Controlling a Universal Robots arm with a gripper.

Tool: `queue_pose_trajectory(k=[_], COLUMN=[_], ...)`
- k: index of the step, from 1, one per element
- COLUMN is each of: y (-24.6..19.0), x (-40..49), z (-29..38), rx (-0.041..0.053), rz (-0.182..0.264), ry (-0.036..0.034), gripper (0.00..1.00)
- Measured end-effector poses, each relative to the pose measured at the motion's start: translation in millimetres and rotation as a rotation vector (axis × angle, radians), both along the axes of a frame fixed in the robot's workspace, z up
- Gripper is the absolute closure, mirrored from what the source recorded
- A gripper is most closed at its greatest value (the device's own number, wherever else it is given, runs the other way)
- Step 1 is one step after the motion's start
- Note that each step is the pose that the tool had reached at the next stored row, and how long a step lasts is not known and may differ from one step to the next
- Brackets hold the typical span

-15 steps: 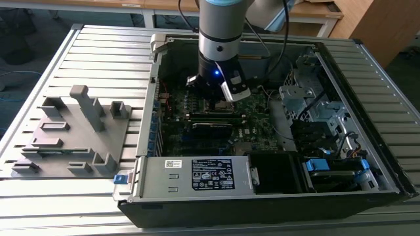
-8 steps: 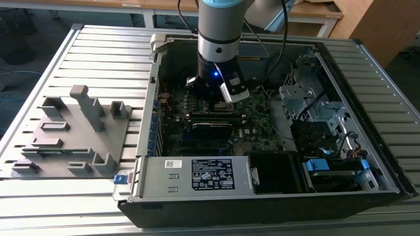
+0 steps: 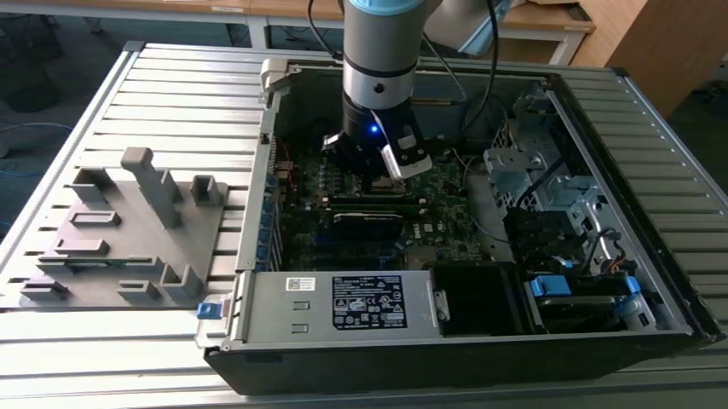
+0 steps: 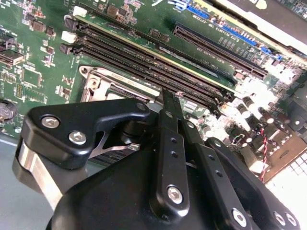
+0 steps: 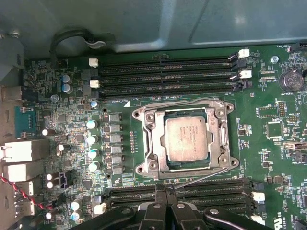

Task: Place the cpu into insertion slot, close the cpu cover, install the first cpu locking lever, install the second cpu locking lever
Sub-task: 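Install the second cpu locking lever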

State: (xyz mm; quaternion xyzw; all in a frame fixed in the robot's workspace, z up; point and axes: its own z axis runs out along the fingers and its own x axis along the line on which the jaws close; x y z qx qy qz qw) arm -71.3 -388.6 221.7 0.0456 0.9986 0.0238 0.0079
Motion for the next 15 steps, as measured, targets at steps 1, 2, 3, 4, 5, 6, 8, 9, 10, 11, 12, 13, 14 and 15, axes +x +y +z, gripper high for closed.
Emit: queue_pose_trajectory(k=[1,2,3,4,5,6,8,9,10,11,12,13,14,15], y=[0.0,0.0,0.0,0.0,0.0,0.0,0.0,0.0,0.0,0.0,0.0,0.0,0.0,0.0], x=[0.0,0.0,0.0,0.0,0.0,0.0,0.0,0.0,0.0,-0.1,-0.1,0.0,-0.1,-0.2], z=[0.0,-0.2,-0.3,-0.5,-0.6,-0.8,-1.6,-1.8,-1.8,-1.8,-1.9,-1.9,-2.0,-2.1], rx=[-0.0001,0.0002,0.0002,0.0003,0.0003,0.0003,0.0003,0.0001,0.0001,0.0,0.0001,0.0001,0.0002,0.0002], rz=[0.0,0.0,0.0,0.0,0.0,0.0,0.0,0.0,0.0,0.0,0.0,0.0,0.0,0.0], ry=[0.0,-0.0001,-0.0001,-0.0001,-0.0002,-0.0002,-0.0002,-0.0001,-0.0001,-0.0001,0.0,-0.0001,-0.0001,-0.0001], gripper=[0.9,0.9,0.9,0.9,0.9,0.9,0.9,0.9,0.9,0.9,0.9,0.9,0.9,0.9])
